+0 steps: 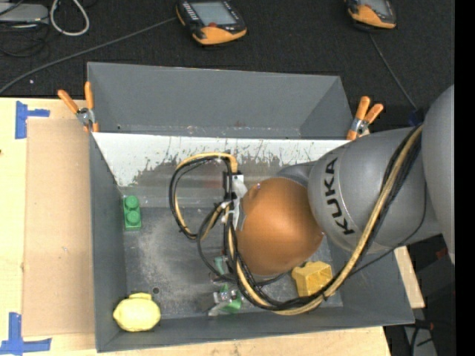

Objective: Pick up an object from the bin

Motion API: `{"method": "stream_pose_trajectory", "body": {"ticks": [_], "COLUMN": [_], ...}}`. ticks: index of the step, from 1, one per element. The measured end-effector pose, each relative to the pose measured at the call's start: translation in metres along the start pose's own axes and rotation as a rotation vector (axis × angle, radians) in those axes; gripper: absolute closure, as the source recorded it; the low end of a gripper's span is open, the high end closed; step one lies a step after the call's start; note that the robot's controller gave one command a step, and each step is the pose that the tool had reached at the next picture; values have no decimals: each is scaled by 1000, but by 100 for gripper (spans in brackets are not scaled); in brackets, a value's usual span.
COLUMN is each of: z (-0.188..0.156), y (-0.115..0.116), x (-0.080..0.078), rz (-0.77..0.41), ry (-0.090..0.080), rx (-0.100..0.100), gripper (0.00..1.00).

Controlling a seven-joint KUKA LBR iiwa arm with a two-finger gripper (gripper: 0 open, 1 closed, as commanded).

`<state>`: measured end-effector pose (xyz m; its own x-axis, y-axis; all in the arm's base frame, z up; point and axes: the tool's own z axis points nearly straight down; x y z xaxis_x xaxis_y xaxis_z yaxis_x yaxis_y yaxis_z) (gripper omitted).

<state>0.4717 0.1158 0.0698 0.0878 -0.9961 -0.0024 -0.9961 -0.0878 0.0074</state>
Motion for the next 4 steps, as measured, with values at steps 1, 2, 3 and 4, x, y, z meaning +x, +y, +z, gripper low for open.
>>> {"method": "stream_pose_trajectory", "body": {"ticks": [1,2,3,4], "z": [0,0,0,-2], "y": [0,1,2,-1], "x": [0,12,26,41], "rz": [1,-30,-3,-59], "ry": [0,-2,-4,-5], "rx": [0,1,0,-3], "gripper": [100,100,100,100]}}
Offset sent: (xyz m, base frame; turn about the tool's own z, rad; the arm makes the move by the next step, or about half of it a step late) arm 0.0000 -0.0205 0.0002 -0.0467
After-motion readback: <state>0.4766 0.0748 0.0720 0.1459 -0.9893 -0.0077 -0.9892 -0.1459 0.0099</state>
